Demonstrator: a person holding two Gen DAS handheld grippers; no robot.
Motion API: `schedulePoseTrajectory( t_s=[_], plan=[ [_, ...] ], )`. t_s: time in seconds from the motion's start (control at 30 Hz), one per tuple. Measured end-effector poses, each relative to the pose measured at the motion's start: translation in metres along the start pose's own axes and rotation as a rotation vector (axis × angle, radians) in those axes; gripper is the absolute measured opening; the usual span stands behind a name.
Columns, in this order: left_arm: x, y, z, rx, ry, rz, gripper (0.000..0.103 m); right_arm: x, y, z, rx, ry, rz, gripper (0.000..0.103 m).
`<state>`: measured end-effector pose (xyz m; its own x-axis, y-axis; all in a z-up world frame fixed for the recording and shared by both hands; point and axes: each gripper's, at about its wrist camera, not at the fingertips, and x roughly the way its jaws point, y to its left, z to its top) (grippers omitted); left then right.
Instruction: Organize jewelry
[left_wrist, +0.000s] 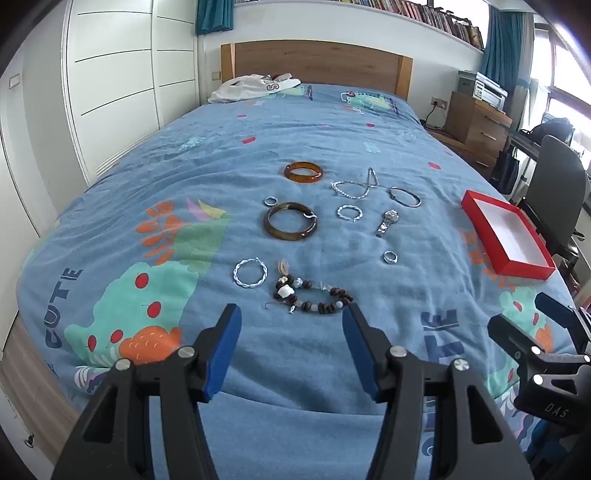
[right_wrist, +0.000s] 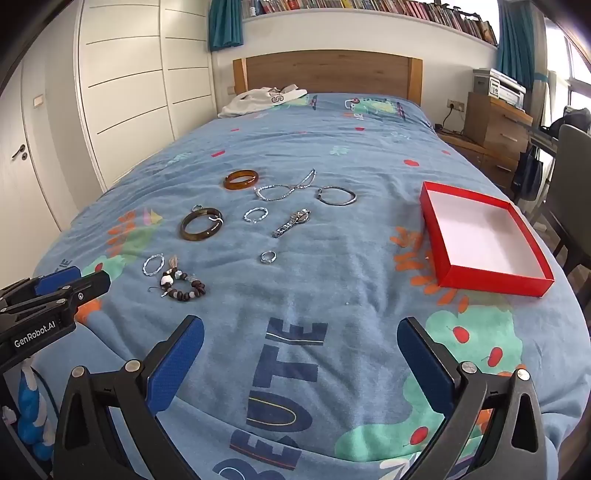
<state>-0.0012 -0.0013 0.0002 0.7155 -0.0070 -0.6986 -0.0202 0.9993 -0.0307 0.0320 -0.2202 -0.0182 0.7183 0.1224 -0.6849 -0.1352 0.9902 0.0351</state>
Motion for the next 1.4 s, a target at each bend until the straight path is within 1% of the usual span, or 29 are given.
schedulePoseTrajectory(
  t_s=[0.2,0.43,0.83,1.13,1.4],
  plan=[
    [0.006,-0.003,-0.001,0.006,0.010,-0.010,0.055,-0.001,0.004,0.000,-0.005,-0.004,0.002,0.102],
    [0.005,-0.009,0.005,0.003,0.013,-0.016,0.055,0.001,-0.004,-0.001,0.003,-0.011,-0.009,0.102],
    [0.015,-0.009,0.009,0.010,0.016,-0.028,0.055,0.012,-0.005,0.001,-0.009,0.008,-0.024,0.102],
    [0.020,-0.008,0.017,0.002,0.013,-0.047,0.055,0.016,-0.001,0.010,-0.034,-0.005,-0.027,0.102],
    [0.024,-0.014,0.024,0.018,0.006,-0.060,0.055,0.023,0.000,0.017,-0.052,-0.010,-0.027,0.102]
  ],
)
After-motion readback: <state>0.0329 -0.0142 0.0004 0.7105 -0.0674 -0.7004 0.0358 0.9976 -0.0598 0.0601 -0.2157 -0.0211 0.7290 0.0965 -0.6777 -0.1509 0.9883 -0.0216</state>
